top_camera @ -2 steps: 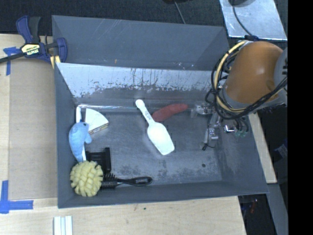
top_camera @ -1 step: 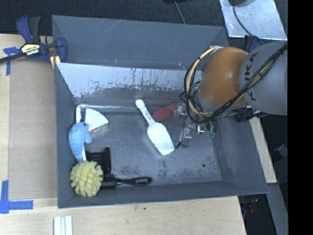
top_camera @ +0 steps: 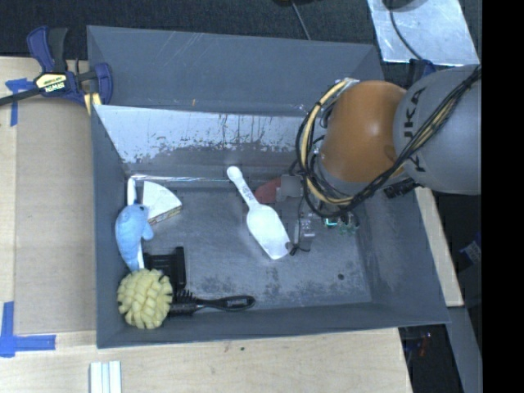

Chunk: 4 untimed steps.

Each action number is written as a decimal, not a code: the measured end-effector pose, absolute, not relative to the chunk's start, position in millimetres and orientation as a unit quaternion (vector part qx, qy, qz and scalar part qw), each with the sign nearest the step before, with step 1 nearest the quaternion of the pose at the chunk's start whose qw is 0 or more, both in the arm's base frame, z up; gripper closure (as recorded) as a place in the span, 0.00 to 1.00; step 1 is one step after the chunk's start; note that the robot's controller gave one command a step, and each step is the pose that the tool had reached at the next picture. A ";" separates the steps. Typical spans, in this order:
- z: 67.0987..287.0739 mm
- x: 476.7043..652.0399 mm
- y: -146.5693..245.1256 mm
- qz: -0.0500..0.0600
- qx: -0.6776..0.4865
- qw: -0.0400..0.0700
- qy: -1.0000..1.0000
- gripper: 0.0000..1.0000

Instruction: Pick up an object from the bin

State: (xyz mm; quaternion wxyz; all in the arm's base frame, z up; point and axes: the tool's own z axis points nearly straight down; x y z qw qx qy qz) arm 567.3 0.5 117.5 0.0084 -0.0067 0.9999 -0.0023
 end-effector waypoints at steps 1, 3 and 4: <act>117.0 567.1 -0.4 -0.003 -0.006 0.008 1.000 0.00; 72.2 582.5 12.2 -0.002 0.032 0.013 0.999 1.00; 72.6 582.3 12.3 -0.002 0.032 0.013 0.999 1.00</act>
Offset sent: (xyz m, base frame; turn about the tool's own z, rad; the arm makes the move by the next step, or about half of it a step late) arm -0.0005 -0.0140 -0.0442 0.1926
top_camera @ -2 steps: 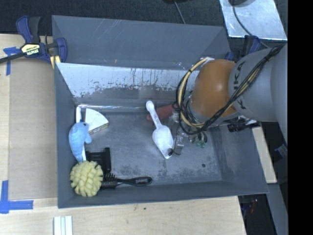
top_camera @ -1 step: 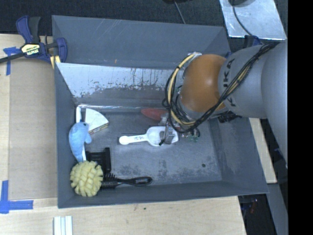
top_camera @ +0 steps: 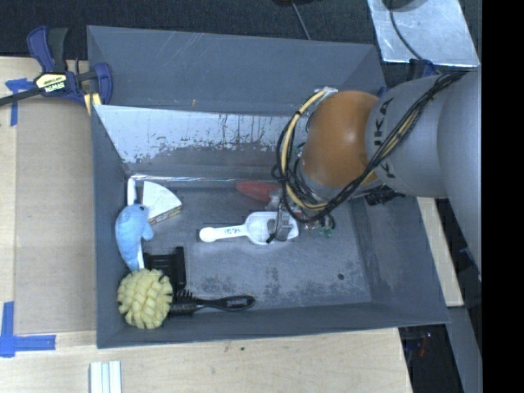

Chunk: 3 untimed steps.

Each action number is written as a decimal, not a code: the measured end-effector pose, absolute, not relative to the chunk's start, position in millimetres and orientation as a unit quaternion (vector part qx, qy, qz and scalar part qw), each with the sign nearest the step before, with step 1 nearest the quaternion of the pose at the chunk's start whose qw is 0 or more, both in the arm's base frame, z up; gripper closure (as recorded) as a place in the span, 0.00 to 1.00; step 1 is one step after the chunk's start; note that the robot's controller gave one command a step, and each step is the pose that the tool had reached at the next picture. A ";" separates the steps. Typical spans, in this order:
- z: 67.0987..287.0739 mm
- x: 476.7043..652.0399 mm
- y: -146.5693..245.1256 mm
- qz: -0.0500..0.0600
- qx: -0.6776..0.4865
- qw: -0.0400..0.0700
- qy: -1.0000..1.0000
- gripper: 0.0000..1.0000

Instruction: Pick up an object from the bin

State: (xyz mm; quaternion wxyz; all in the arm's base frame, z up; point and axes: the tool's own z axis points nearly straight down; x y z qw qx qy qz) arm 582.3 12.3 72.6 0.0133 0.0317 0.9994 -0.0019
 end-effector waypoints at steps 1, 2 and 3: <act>177.0 578.1 10.4 -0.002 0.011 0.015 1.000 1.00; 158.6 582.8 14.2 -0.002 0.018 0.022 1.000 1.00; 145.0 560.9 25.6 -0.003 0.001 0.008 1.000 1.00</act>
Offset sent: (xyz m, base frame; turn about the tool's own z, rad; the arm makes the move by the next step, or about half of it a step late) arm -0.0045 0.0108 0.0169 -0.0001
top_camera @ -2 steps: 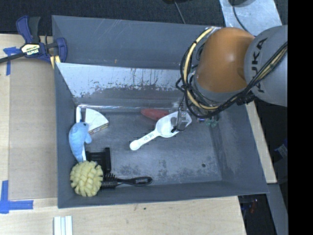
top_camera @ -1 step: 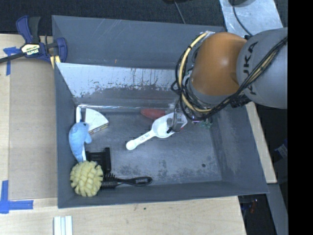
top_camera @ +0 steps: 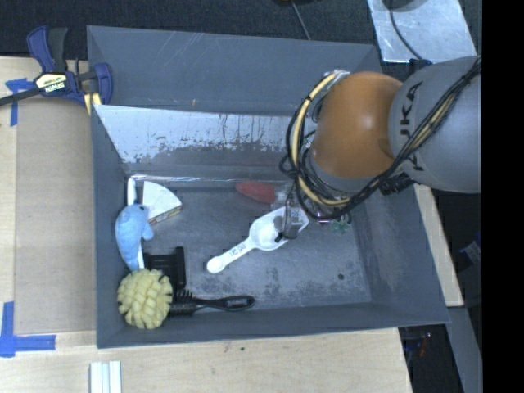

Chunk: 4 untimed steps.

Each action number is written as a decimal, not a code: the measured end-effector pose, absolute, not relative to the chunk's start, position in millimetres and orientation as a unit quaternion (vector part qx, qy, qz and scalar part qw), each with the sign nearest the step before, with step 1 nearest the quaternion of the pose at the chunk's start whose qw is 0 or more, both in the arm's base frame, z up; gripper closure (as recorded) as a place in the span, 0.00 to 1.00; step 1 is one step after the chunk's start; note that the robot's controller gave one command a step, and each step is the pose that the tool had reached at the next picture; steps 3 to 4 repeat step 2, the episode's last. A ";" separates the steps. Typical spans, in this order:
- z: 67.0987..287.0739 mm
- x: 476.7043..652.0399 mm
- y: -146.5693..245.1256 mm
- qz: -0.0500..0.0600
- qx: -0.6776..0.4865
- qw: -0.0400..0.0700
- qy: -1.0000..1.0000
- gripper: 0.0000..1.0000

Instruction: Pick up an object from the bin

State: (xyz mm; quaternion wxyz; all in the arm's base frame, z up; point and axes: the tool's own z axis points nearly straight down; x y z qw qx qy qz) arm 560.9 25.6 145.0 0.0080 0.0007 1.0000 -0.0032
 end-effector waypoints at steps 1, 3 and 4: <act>181.5 559.8 29.7 -0.003 -0.036 0.014 0.999 1.00; 263.4 562.5 9.2 -0.004 -0.108 0.015 0.994 1.00; 263.4 562.5 9.2 -0.004 -0.108 0.015 0.994 1.00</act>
Offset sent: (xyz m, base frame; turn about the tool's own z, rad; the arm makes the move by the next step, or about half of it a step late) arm -0.0001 -0.0158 0.1149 -0.2198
